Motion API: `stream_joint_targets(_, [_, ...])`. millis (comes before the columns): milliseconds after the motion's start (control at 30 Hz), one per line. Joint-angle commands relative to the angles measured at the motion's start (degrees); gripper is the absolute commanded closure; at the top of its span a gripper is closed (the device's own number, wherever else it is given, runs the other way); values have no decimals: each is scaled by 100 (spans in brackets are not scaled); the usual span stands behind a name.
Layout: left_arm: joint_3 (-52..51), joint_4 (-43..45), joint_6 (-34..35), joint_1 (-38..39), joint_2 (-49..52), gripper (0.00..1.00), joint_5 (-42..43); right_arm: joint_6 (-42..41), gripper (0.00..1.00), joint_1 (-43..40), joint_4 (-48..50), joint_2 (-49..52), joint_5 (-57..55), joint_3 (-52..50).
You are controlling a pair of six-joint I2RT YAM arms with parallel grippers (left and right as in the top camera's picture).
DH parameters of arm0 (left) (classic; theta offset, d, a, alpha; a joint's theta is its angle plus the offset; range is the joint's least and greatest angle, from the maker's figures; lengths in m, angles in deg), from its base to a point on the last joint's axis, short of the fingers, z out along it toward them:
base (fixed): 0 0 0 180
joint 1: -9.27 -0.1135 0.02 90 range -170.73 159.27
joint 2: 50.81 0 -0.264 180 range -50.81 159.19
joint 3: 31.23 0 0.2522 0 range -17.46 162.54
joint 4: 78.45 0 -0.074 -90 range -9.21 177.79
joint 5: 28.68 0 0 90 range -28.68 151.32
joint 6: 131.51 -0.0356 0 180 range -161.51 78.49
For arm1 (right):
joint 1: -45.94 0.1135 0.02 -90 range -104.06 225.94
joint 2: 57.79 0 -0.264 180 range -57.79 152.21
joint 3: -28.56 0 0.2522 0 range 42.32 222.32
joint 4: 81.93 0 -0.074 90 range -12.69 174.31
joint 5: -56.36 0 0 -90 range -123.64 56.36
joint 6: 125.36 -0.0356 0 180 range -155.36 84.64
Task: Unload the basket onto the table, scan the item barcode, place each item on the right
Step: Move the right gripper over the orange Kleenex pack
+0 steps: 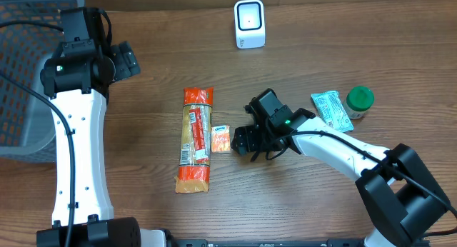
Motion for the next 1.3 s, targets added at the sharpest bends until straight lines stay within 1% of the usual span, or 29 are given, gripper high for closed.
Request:
stream_joint_targets(0, [105,2,-48,4,-81,0,-76,-173,20,-37,74,13,-116,-22])
stream_joint_targets(233, [105,2,-48,4,-81,0,-76,-173,20,-37,313,15,-671,-22])
stream_joint_targets(333, [105,4,-48,4,-81,0,-76,-271,30,-35,411,15,-647,-22])
stream_joint_targets(433, [105,4,-48,4,-81,0,-76,-540,41,-28,520,17,-651,-22])
stream_joint_targets(500, [105,4,-48,4,-81,0,-76,-601,44,17,656,33,-673,-22])
stream_joint_targets(600, [105,2,-48,4,-81,0,-76,-601,54,181,1008,142,-682,-22])
stream_joint_targets(700, [105,4,-48,4,-81,0,-76,-603,56,404,1283,302,-903,-22])
stream_joint_targets(833, [105,4,-48,4,-81,0,-76,-603,57,706,1458,509,-1576,-22])
stream_joint_targets(1000, [105,4,-48,4,-81,0,-76,-601,61,935,1851,785,-2002,-22])
stream_joint_targets(1200, [105,2,-48,4,-81,0,-76,-673,62,848,1692,800,-2050,-22])
stream_joint_targets(1267, [105,4,-48,4,-81,0,-76,-793,62,778,1698,798,-1875,-22])
